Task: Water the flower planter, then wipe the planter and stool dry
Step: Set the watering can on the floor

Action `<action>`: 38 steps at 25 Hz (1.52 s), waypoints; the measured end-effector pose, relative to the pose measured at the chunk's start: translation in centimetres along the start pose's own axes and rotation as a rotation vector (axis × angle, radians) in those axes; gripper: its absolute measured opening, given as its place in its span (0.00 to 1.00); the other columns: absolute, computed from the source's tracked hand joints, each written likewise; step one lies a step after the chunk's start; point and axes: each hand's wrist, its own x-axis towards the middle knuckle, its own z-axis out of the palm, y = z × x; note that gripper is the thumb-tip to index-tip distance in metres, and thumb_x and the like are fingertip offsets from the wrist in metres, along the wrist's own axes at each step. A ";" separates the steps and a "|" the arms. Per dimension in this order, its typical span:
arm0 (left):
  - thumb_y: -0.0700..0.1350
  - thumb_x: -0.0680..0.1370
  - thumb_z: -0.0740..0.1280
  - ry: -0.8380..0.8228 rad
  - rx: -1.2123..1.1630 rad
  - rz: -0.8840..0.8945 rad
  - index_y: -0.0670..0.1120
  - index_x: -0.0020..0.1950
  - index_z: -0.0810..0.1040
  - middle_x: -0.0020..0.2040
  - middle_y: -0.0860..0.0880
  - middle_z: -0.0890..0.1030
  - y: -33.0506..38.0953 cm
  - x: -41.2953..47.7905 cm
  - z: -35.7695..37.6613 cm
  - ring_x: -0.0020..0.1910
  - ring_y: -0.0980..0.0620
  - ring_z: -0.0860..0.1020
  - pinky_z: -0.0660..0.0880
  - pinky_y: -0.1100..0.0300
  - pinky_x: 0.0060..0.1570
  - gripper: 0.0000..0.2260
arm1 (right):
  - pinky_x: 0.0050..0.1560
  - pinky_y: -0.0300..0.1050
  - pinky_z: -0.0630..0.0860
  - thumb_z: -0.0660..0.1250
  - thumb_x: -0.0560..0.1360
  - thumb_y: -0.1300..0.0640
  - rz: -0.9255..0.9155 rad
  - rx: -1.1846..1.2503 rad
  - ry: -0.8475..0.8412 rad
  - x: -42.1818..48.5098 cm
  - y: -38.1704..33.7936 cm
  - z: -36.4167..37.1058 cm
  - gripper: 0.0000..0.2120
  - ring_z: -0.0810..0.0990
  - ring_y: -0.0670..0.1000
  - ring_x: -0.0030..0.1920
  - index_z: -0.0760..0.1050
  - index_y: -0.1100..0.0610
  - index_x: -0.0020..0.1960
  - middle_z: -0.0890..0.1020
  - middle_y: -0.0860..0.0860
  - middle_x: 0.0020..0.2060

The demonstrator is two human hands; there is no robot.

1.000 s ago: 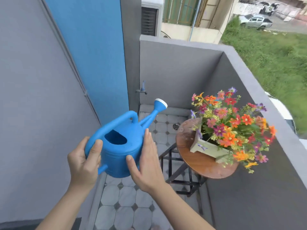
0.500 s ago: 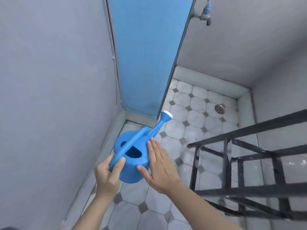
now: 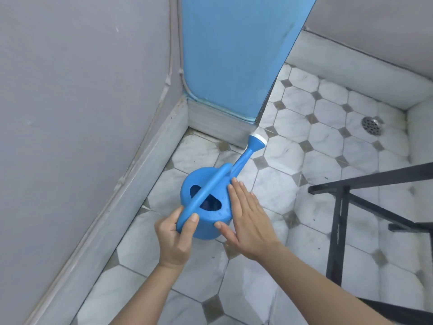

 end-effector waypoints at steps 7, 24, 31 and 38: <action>0.49 0.73 0.60 -0.070 0.069 0.067 0.54 0.34 0.63 0.26 0.63 0.65 -4.2 -2.3 -0.4 0.26 0.63 0.60 0.58 0.64 0.26 0.09 | 0.73 0.53 0.56 0.50 0.79 0.36 -0.094 -0.042 0.008 -0.6 0.7 2.7 0.37 0.54 0.57 0.76 0.54 0.64 0.75 0.57 0.60 0.75; 0.57 0.81 0.48 -0.393 0.396 -0.308 0.51 0.76 0.58 0.74 0.58 0.59 45.9 3.9 -5.2 0.74 0.60 0.56 0.50 0.64 0.70 0.23 | 0.71 0.50 0.50 0.40 0.79 0.38 0.172 0.025 -0.046 -2.8 -13.0 -48.8 0.36 0.60 0.58 0.75 0.59 0.62 0.75 0.61 0.58 0.76; 0.51 0.83 0.50 -0.551 0.294 -0.045 0.51 0.75 0.59 0.73 0.57 0.61 73.9 2.5 -1.7 0.69 0.66 0.57 0.51 0.69 0.67 0.20 | 0.73 0.49 0.51 0.46 0.79 0.38 0.425 0.077 0.343 -12.1 -17.0 -73.5 0.33 0.61 0.57 0.75 0.61 0.59 0.75 0.63 0.57 0.75; 0.57 0.79 0.50 -0.952 0.116 0.334 0.51 0.73 0.64 0.70 0.59 0.65 83.1 -7.4 9.3 0.70 0.64 0.61 0.56 0.70 0.68 0.24 | 0.73 0.47 0.51 0.50 0.78 0.41 0.939 0.005 0.699 -30.9 -12.9 -79.7 0.30 0.61 0.55 0.75 0.64 0.58 0.73 0.65 0.56 0.74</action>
